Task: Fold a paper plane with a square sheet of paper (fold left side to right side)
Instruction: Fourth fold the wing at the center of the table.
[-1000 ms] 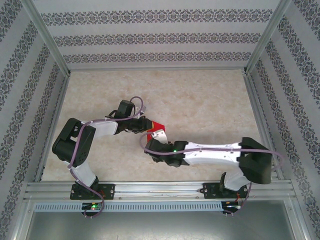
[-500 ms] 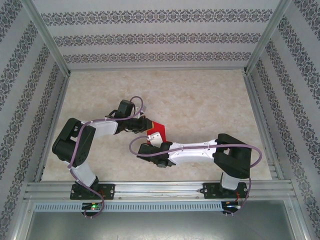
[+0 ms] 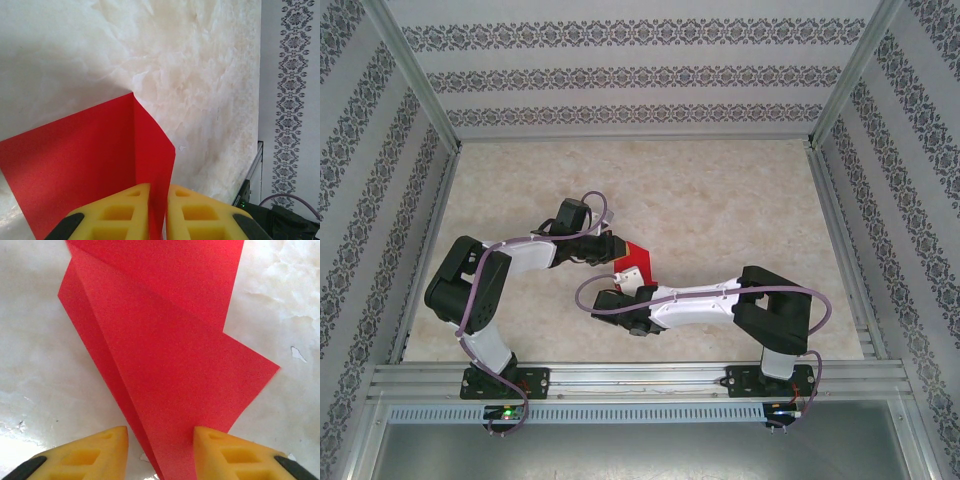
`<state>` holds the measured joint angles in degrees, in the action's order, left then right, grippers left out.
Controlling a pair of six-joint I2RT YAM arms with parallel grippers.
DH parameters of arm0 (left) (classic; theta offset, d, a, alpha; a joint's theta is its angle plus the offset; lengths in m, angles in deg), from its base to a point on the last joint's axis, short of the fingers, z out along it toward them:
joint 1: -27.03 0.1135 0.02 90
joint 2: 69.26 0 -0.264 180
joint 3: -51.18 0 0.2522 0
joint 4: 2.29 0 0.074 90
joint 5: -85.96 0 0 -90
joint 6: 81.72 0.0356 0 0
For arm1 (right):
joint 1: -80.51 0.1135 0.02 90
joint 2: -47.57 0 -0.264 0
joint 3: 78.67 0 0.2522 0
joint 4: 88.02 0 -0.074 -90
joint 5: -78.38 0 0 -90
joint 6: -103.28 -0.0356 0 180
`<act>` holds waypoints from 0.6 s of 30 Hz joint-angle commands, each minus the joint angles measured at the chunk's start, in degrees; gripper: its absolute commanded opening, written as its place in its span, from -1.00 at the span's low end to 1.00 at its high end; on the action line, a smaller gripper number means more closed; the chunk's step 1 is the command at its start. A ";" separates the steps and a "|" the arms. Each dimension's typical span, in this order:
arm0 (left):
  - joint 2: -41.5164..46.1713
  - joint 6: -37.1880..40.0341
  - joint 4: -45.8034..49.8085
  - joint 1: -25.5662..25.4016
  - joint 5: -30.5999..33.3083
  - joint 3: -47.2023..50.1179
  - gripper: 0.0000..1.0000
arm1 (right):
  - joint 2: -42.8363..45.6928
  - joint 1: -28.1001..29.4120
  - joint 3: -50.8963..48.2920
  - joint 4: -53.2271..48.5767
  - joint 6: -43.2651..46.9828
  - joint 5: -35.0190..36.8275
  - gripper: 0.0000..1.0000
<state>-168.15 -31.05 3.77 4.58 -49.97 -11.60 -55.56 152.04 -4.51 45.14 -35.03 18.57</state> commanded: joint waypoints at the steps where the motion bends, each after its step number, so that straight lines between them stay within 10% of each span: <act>1: -0.14 -0.22 0.33 -0.57 -0.88 -1.26 -0.73 | -1.17 0.60 1.72 -1.90 -1.15 1.88 -0.29; 18: -0.36 -0.05 -0.12 -0.56 -0.59 -0.82 -0.72 | -1.98 0.46 2.07 -3.39 -1.27 2.24 -0.77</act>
<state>-168.15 -31.05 3.77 4.58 -49.95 -11.60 -56.37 152.04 -3.88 43.69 -35.97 19.05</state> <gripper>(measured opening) 0.140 0.123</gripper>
